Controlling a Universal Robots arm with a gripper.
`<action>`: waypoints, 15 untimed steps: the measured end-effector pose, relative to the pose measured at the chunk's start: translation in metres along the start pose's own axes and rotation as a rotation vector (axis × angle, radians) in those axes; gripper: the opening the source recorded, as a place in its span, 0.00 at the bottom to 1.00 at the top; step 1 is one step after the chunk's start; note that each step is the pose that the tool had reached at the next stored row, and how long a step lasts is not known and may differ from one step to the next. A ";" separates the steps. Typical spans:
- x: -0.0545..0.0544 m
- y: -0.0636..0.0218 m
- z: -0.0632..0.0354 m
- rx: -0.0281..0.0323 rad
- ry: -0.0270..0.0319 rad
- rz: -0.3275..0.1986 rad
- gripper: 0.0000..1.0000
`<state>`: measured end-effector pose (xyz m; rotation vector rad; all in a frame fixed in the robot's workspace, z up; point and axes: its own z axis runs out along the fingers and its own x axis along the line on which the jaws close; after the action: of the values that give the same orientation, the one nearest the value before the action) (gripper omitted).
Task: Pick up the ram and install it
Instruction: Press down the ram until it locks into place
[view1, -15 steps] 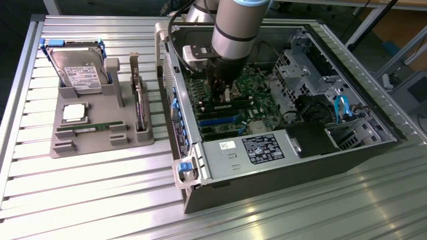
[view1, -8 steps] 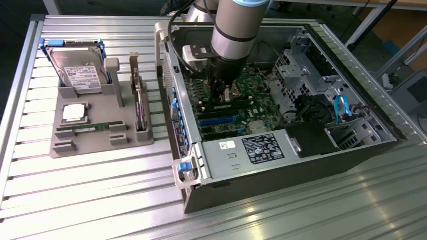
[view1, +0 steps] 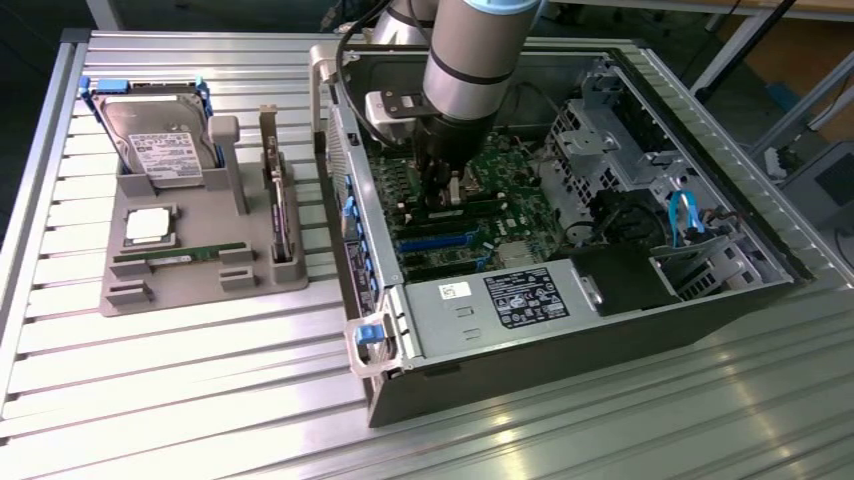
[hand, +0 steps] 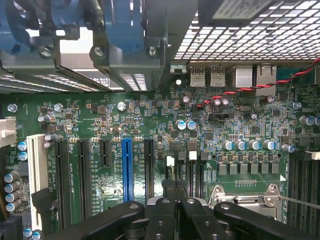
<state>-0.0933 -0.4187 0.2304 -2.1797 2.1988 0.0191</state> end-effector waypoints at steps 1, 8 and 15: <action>0.000 0.0000 0.0000 0.0000 0.0000 0.000 0.10; 0.000 -0.0001 -0.0043 0.0000 0.0003 0.000 0.10; -0.001 -0.0009 -0.0283 0.0000 0.0014 0.000 0.10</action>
<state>-0.0931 -0.4186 0.2587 -2.1804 2.1995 0.0176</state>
